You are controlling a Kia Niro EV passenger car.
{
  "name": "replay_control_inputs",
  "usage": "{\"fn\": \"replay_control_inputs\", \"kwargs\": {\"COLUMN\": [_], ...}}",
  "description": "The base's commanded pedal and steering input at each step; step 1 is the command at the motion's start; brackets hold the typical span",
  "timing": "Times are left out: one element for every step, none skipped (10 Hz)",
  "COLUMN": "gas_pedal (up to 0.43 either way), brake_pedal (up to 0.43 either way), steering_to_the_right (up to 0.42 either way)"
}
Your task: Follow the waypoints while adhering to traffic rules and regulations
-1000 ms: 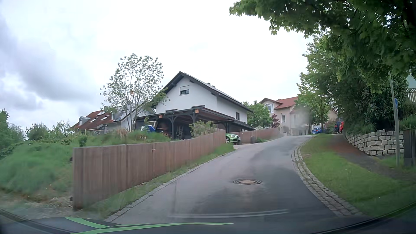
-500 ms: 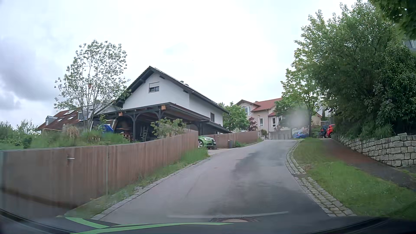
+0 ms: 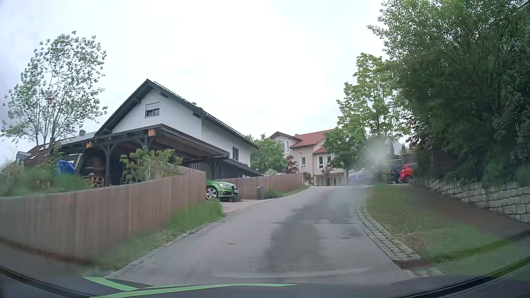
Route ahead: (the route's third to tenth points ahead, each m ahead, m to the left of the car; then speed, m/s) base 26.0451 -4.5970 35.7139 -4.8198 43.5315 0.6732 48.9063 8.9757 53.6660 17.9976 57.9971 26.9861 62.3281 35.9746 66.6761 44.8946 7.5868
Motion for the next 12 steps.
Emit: {"fn": "replay_control_inputs", "kwargs": {"gas_pedal": [0.24, 0.24, 0.24, 0.24, 0.24, 0.248, 0.248, 0.248, 0.26, 0.268, 0.268, 0.268], "brake_pedal": [0.0, 0.0, 0.0, 0.0, 0.0, 0.0, 0.0, 0.0, 0.0, 0.0, 0.0, 0.0], "steering_to_the_right": [0.105, 0.105, 0.105, 0.105, 0.105, 0.105, 0.104, 0.101, 0.095, 0.09, 0.088, 0.082]}}
